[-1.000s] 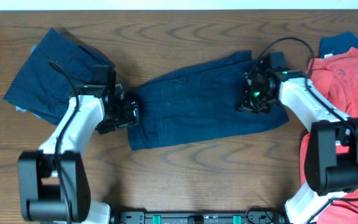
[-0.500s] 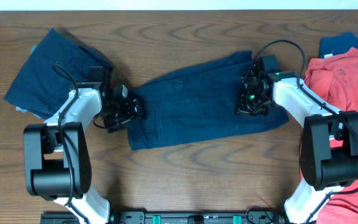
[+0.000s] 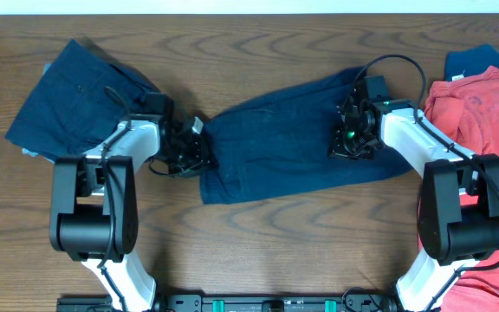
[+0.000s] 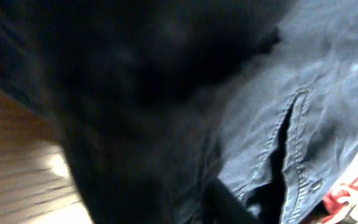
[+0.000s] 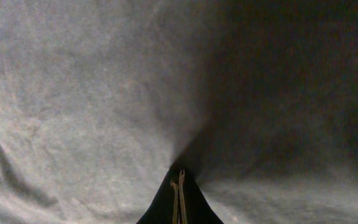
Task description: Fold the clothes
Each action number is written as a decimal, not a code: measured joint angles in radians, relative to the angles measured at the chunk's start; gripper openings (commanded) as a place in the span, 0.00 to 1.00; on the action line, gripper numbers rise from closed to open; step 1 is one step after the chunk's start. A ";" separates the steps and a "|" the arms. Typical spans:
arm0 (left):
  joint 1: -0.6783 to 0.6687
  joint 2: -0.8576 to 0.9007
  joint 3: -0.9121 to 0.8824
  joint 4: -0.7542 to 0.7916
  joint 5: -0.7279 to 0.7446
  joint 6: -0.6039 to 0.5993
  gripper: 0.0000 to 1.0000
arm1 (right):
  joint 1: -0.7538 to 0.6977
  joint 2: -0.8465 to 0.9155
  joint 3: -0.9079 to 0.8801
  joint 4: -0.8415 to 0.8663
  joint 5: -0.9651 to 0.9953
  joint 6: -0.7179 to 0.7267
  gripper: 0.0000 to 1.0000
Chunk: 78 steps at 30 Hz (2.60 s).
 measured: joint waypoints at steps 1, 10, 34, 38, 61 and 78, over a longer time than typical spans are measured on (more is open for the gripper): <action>-0.006 0.003 -0.002 0.001 0.000 -0.001 0.08 | 0.000 0.000 0.000 0.000 0.000 0.000 0.01; 0.020 0.003 -0.001 -0.084 -0.008 0.002 0.06 | 0.000 0.000 0.000 -0.002 0.000 0.000 0.01; 0.097 -0.340 0.416 -0.778 -0.422 0.073 0.06 | 0.004 -0.135 -0.002 -0.021 -0.108 -0.053 0.01; 0.066 -0.340 0.435 -0.790 -0.422 0.046 0.06 | 0.014 -0.117 -0.002 -0.018 -0.102 -0.054 0.01; -0.095 -0.338 0.523 -0.661 -0.424 -0.180 0.06 | 0.087 0.020 -0.063 -0.020 -0.071 0.068 0.01; -0.489 -0.132 0.526 -0.272 -0.467 -0.441 0.06 | 0.087 0.022 -0.061 -0.020 -0.074 0.071 0.01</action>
